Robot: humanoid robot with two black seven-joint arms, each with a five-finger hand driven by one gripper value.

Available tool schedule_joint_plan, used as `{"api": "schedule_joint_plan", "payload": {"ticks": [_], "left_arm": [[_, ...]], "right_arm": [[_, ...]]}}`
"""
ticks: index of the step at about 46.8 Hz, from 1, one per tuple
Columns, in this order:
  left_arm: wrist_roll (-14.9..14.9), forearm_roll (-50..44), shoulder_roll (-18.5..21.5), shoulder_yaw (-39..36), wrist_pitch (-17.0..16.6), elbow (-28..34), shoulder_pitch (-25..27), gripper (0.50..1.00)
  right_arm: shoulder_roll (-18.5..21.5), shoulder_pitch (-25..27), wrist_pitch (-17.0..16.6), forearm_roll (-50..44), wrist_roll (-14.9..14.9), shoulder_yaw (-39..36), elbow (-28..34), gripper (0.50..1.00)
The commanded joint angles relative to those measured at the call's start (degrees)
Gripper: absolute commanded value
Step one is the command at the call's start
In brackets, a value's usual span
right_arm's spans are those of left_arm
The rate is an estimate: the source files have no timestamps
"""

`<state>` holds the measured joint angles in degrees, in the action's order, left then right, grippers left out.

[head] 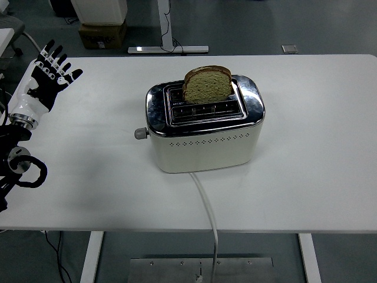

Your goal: Press down toaster

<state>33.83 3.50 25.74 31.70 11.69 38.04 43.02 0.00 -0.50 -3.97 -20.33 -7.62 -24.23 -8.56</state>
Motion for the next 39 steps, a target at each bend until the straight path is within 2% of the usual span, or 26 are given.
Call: {"api": "schedule_joint_plan", "payload": {"ticks": [1,16,23,30,39], "left_arm": [[0.0,-1.4,-1.0,-0.1,0.1,-1.2,0.0,1.000],[0.0,-2.3,-6.7,-0.1,0.4,-5.9,0.8,1.000],[-0.1,-2.8,-7.2,0.0,0.6,-6.5,1.3,1.000],[-2.3,-3.1,-8.2,0.0,0.6,-6.5,1.7,1.000],[-2.3,-3.1,-9.0,0.0,0.5,-6.5,1.8,1.000]], "right_arm": [[0.0,0.0,0.0,-0.1,0.0,0.1,0.1,1.000],[0.0,-0.3,0.0,-0.1,0.0,0.0,0.0,0.998],[0.0,-0.3,-0.1,-0.1,0.0,0.0,0.0,1.000],[0.0,-0.2,-0.1,-0.1,0.1,0.0,-0.1,1.000],[0.0,-0.2,-0.1,0.0,0.1,0.0,-0.3,1.000]]}}
